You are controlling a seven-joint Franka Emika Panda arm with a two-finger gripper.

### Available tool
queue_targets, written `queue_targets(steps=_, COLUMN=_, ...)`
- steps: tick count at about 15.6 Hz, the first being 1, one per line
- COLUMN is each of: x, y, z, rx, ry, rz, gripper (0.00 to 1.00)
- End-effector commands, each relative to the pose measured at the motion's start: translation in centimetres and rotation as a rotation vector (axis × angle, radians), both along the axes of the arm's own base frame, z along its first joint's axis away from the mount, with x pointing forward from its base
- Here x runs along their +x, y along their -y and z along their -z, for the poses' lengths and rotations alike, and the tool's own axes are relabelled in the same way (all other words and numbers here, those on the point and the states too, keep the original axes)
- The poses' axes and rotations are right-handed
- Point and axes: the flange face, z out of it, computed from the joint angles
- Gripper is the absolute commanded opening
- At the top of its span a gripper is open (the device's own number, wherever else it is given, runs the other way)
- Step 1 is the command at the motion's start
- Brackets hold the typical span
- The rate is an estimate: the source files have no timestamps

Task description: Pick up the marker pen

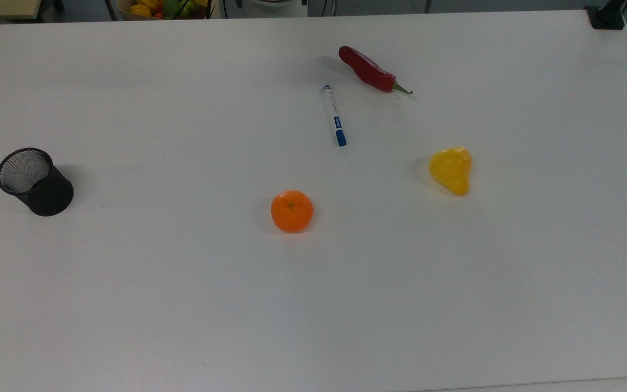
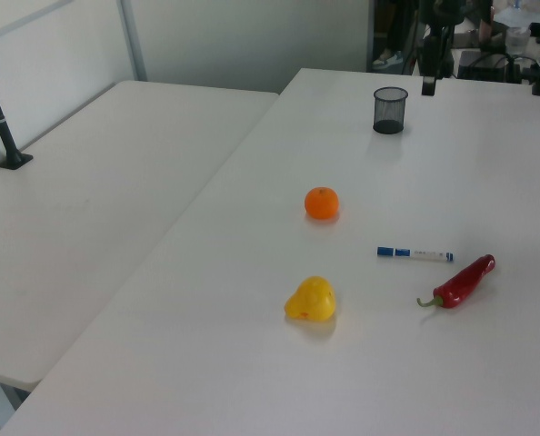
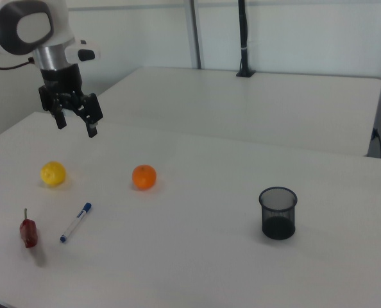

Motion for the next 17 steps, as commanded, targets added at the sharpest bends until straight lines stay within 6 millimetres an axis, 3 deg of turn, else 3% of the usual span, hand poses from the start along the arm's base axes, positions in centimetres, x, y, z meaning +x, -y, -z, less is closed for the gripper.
queue_targets(steps=1, x=-0.8, y=3.2, z=-2.8, rx=0.031, ry=-0.020, rz=0.058, gripper=1.00)
queue_targets(steps=5, x=1.1, y=5.3, z=-3.2, rx=0.043, ry=0.088, rz=0.091, gripper=1.00)
queue_targets(steps=10, x=3.7, y=5.9, z=-1.8, rx=0.010, ry=0.167, rz=-0.039, gripper=1.00)
queue_targets(steps=11, x=3.8, y=6.1, z=-2.7, rx=0.011, ry=0.186, rz=-0.044, gripper=1.00)
queue_targets(steps=17, x=3.8, y=6.1, z=-2.8, rx=0.016, ry=0.174, rz=-0.020, gripper=1.00)
